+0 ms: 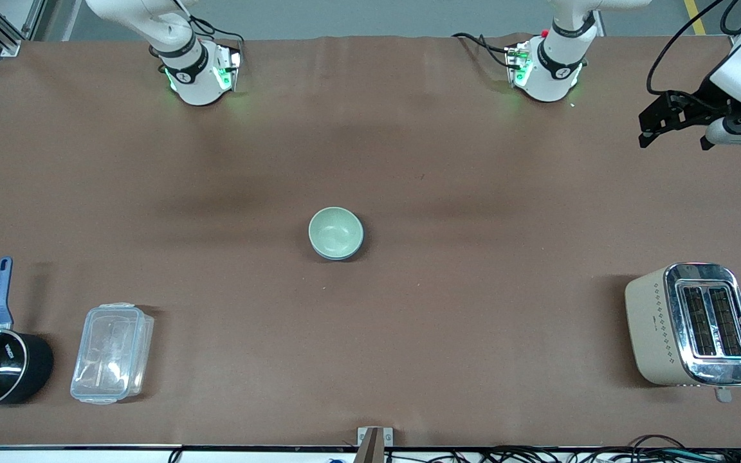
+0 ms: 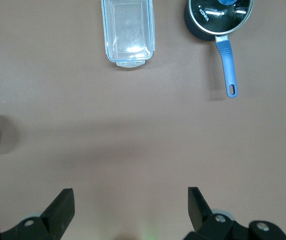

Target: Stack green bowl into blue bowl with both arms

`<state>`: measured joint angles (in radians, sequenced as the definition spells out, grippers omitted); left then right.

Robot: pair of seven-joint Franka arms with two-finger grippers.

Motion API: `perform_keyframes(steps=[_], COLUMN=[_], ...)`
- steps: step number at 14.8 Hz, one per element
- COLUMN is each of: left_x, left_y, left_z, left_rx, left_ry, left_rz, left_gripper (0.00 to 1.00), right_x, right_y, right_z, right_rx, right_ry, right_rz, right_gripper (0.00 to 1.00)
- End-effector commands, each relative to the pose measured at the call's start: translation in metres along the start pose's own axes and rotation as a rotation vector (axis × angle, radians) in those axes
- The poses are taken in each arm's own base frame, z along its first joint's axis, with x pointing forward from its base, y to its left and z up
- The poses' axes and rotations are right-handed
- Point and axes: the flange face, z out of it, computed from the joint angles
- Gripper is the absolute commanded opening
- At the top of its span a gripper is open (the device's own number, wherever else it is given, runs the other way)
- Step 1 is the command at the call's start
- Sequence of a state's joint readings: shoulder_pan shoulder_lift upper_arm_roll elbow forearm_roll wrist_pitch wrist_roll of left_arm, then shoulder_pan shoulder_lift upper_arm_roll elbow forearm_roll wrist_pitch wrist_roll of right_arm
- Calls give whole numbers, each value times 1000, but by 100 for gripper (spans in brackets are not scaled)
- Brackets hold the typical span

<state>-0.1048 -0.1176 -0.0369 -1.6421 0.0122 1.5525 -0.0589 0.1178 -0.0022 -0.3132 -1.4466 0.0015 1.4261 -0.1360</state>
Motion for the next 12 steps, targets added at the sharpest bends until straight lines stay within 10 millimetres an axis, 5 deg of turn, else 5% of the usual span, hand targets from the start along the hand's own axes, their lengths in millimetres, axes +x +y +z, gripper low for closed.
perform_keyframes(steps=[1,12], left_x=[-4,-4], left_y=[3,0], left_z=[-7,-15], left_rx=[7,8], left_ry=[0,12], left_rz=[4,8], left_gripper=[100,100], right_x=[-4,-16], right_y=[-2,0], right_z=[-5,-7], right_rx=[-21,-39], right_ry=[0,0], right_rz=[18,67], right_gripper=[100,99])
